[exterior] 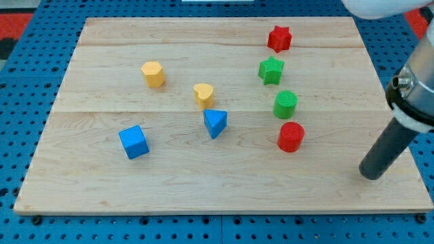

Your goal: Push the heart into the hexagon

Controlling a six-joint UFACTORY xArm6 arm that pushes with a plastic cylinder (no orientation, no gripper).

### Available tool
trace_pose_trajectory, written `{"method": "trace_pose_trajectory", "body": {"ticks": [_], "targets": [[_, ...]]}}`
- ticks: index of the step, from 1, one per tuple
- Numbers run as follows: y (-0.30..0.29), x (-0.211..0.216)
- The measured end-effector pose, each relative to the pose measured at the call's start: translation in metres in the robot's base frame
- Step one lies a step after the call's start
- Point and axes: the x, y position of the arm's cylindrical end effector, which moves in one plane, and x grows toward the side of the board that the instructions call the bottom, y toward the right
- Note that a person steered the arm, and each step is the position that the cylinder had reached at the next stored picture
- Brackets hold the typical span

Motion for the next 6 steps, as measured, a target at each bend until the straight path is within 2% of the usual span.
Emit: {"method": "trace_pose_trajectory", "body": {"ticks": [2, 4, 5, 6], "targets": [[-0.020, 0.001], [-0.136, -0.005], [-0.218, -0.009], [-0.205, -0.025]]}}
